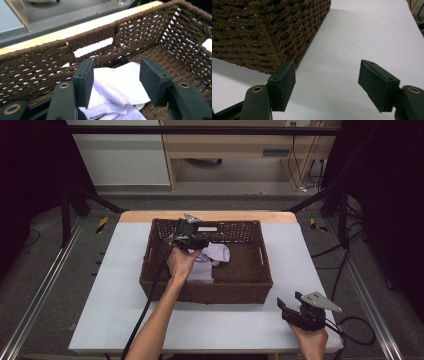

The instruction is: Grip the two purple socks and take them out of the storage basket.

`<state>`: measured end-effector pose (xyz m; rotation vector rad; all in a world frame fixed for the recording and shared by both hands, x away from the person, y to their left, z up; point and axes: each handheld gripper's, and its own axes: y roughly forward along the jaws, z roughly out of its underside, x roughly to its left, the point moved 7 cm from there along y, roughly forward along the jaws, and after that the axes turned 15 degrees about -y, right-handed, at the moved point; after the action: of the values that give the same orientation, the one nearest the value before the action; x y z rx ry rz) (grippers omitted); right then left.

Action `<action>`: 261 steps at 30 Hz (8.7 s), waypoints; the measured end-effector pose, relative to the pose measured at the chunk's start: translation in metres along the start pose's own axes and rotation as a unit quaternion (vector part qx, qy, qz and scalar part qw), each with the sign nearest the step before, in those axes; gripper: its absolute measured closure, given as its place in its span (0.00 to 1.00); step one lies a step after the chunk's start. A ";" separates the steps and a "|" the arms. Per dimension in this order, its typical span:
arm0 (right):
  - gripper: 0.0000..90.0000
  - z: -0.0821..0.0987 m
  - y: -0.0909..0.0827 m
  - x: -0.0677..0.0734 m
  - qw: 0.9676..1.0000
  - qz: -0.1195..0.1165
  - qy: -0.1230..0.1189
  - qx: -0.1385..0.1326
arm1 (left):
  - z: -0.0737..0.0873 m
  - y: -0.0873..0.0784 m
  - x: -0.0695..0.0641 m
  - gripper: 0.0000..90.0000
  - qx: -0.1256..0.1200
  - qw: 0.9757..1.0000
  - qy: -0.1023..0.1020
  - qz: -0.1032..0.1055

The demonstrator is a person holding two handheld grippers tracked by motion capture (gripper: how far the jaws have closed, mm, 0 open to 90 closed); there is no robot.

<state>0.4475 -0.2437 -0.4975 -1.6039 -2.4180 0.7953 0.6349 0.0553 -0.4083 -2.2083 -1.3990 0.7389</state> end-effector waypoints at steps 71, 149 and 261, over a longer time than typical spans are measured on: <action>0.35 0.003 0.000 -0.003 1.000 0.007 -0.011 0.008 | 0.009 -0.018 0.000 0.96 0.044 0.999 0.021 0.020; 0.37 0.007 0.000 -0.003 1.000 0.012 -0.006 0.018 | 0.127 -0.227 -0.032 0.96 -0.136 0.970 0.085 0.182; 0.37 0.008 0.004 -0.006 1.000 0.009 -0.011 0.021 | -0.002 -0.053 0.010 0.44 -0.064 0.997 0.042 0.013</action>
<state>0.4500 -0.2510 -0.5053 -1.6116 -2.3883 0.8665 0.6033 0.0854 -0.3772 -2.3295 -1.4137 0.5720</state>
